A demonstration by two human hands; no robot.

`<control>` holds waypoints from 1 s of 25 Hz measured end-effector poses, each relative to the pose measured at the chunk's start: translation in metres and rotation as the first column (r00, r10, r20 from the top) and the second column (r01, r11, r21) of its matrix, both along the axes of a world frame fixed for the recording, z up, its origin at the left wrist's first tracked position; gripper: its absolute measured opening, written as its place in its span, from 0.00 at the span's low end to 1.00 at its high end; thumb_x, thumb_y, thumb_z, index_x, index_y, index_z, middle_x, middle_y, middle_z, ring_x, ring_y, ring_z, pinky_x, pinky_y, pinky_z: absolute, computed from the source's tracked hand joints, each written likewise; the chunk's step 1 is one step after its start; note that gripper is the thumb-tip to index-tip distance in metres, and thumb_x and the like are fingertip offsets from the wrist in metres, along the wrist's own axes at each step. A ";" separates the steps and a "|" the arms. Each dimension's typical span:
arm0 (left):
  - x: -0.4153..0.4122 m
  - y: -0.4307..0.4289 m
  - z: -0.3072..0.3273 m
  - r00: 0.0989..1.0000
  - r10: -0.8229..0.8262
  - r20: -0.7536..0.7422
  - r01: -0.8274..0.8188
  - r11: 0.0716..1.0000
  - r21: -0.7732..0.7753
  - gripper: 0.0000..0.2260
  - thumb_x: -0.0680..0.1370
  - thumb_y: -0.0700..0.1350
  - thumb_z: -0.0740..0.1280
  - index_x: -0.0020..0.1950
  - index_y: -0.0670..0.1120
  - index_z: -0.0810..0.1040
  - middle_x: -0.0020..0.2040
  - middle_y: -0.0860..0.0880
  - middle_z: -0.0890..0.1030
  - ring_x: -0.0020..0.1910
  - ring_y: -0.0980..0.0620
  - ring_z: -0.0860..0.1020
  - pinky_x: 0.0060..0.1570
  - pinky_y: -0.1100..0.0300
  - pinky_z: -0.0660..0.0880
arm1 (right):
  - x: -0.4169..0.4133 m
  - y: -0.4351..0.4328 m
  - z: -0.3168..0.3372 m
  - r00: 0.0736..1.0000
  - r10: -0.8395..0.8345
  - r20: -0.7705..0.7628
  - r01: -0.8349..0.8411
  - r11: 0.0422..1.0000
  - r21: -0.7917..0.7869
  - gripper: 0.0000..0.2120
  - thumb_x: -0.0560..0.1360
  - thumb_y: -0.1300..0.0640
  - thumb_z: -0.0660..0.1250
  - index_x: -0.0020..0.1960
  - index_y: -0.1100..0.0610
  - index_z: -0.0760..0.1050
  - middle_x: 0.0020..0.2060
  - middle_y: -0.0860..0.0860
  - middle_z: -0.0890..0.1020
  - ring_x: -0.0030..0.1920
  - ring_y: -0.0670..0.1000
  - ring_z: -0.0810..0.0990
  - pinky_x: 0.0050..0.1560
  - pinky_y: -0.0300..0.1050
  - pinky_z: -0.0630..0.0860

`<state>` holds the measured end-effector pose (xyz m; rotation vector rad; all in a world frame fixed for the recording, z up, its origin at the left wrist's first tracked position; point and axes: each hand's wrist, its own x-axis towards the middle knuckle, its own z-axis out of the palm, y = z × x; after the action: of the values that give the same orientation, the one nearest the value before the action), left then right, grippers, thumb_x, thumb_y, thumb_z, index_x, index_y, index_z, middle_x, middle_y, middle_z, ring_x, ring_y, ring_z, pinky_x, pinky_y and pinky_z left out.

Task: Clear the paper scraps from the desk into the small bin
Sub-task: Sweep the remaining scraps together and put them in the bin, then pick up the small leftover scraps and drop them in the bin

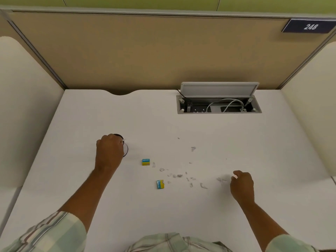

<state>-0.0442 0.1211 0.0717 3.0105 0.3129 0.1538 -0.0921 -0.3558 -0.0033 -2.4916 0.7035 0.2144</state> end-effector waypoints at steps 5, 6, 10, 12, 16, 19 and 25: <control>-0.020 -0.049 -0.019 0.995 -0.070 0.072 0.089 0.953 -0.291 0.07 0.79 0.38 0.67 0.42 0.41 0.82 0.40 0.43 0.82 0.43 0.43 0.78 0.49 0.46 0.76 | -0.001 0.013 0.003 0.991 0.084 -0.100 -0.083 0.996 0.017 0.14 0.74 0.71 0.62 0.35 0.55 0.74 0.44 0.60 0.77 0.48 0.65 0.82 0.45 0.47 0.76; -0.022 -0.056 -0.025 0.996 -0.078 0.044 0.089 0.941 -0.328 0.07 0.79 0.38 0.67 0.43 0.41 0.82 0.40 0.44 0.82 0.43 0.43 0.78 0.48 0.46 0.76 | -0.002 0.020 0.001 0.991 0.101 -0.091 -0.098 0.995 0.034 0.15 0.74 0.71 0.62 0.34 0.54 0.74 0.43 0.58 0.77 0.47 0.63 0.82 0.46 0.46 0.76; -0.031 -0.078 -0.050 0.989 -0.082 -0.126 0.019 0.900 -0.436 0.06 0.78 0.38 0.68 0.45 0.41 0.85 0.42 0.43 0.84 0.45 0.42 0.81 0.46 0.53 0.76 | -0.002 0.057 -0.009 0.960 0.248 -0.128 -0.246 0.969 0.032 0.09 0.77 0.69 0.58 0.44 0.60 0.75 0.49 0.60 0.77 0.49 0.58 0.80 0.47 0.43 0.74; -0.036 -0.087 -0.060 0.977 -0.068 -0.202 -0.033 0.888 -0.459 0.07 0.78 0.40 0.68 0.49 0.39 0.85 0.47 0.41 0.85 0.50 0.41 0.83 0.51 0.53 0.77 | -0.005 0.082 -0.014 0.918 0.368 -0.148 -0.368 0.929 0.030 0.09 0.79 0.66 0.57 0.50 0.62 0.76 0.51 0.57 0.74 0.51 0.56 0.78 0.49 0.39 0.72; -0.050 -0.108 -0.073 0.952 -0.067 -0.299 -0.100 0.855 -0.510 0.14 0.80 0.43 0.68 0.64 0.40 0.81 0.64 0.43 0.82 0.66 0.45 0.78 0.68 0.57 0.71 | -0.007 0.118 -0.020 0.799 0.576 -0.172 -0.574 0.816 0.066 0.09 0.81 0.63 0.58 0.54 0.59 0.77 0.55 0.55 0.74 0.53 0.54 0.78 0.50 0.37 0.71; -0.057 -0.121 -0.080 0.945 -0.096 -0.311 -0.088 0.843 -0.530 0.17 0.82 0.45 0.65 0.71 0.41 0.76 0.72 0.44 0.76 0.73 0.47 0.72 0.74 0.57 0.65 | 0.005 0.125 -0.017 0.793 0.589 -0.156 -0.584 0.808 0.080 0.11 0.82 0.59 0.59 0.60 0.58 0.77 0.58 0.56 0.74 0.57 0.55 0.78 0.59 0.43 0.76; -0.052 -0.137 -0.088 0.905 -0.157 -0.395 -0.057 0.876 -0.479 0.28 0.84 0.52 0.60 0.82 0.44 0.57 0.84 0.47 0.54 0.83 0.50 0.52 0.80 0.57 0.54 | 0.076 0.130 -0.001 0.711 0.702 -0.039 -0.702 0.708 -0.079 0.19 0.83 0.56 0.58 0.72 0.56 0.73 0.73 0.54 0.73 0.71 0.55 0.73 0.71 0.51 0.71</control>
<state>-0.0962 -0.0160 -0.0162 2.5144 0.2564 -0.5191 -0.0158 -0.2261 -0.0040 -2.7300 -0.2990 0.4716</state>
